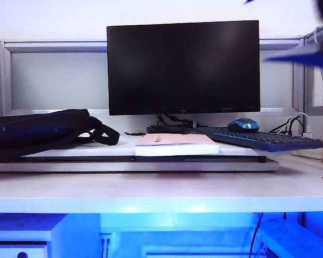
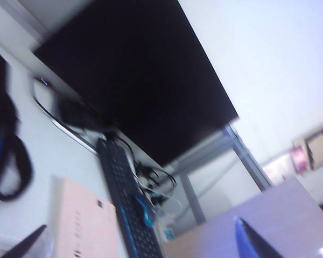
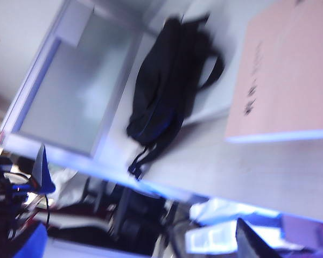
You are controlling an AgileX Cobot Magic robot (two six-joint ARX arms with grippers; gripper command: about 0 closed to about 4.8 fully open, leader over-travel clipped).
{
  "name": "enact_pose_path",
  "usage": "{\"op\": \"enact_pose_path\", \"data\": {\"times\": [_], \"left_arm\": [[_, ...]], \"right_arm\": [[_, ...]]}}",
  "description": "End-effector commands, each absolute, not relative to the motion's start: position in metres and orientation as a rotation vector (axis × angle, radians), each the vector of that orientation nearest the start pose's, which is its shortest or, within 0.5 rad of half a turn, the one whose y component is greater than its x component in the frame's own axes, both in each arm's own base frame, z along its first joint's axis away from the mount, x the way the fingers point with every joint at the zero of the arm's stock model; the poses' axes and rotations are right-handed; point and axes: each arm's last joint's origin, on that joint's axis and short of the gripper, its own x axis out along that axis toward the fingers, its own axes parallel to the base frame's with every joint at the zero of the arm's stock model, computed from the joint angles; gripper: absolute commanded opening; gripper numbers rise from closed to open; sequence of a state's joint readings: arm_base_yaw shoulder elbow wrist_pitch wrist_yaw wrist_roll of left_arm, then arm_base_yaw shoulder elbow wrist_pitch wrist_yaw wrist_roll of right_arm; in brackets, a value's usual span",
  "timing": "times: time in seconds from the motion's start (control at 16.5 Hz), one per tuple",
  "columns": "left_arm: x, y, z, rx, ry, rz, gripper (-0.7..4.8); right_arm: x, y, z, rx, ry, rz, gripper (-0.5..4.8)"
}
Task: Pick up the book on the desk and put it into the open backpack.
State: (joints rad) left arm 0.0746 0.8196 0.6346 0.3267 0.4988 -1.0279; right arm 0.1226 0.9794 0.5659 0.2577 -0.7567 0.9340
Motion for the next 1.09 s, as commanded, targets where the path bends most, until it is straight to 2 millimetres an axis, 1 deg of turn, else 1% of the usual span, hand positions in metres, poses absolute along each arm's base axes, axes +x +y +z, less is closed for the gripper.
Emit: {"op": "enact_pose_path", "data": {"times": [0.06,0.12,0.24,0.36,0.43,0.55,0.67,0.79,0.97,1.09], "left_arm": [[0.182,0.015,0.326,-0.962,0.075,-0.436,4.79],[0.184,0.025,0.319,-0.98,0.125,-0.387,4.79],[0.189,0.025,0.315,-0.988,0.162,-0.405,4.79],[0.19,0.024,0.314,-0.991,0.169,-0.403,4.79],[0.19,0.02,0.314,-0.988,0.186,-0.434,4.79],[0.191,0.013,0.314,-0.986,0.207,-0.471,4.79],[0.191,0.011,0.314,-0.985,0.219,-0.489,4.79],[0.192,0.01,0.313,-0.985,0.221,-0.488,4.79],[0.192,0.01,0.313,-0.985,0.225,-0.492,4.79],[0.194,0.01,0.311,-0.988,0.236,-0.491,4.79]], "right_arm": [[0.224,0.056,0.252,0.928,0.576,0.763,4.79],[0.258,0.061,0.212,0.988,0.665,0.722,4.79],[0.274,0.063,0.193,1.037,0.679,0.716,4.79],[0.285,0.065,0.178,1.061,0.694,0.702,4.79],[0.293,0.066,0.169,1.066,0.712,0.69,4.79],[0.308,0.068,0.156,1.074,0.739,0.673,4.79],[0.321,0.07,0.149,1.078,0.749,0.667,4.79],[0.333,0.072,0.145,1.079,0.752,0.663,4.79],[0.36,0.077,0.134,1.103,0.77,0.657,4.79],[0.367,0.079,0.13,1.106,0.775,0.657,4.79]]}}
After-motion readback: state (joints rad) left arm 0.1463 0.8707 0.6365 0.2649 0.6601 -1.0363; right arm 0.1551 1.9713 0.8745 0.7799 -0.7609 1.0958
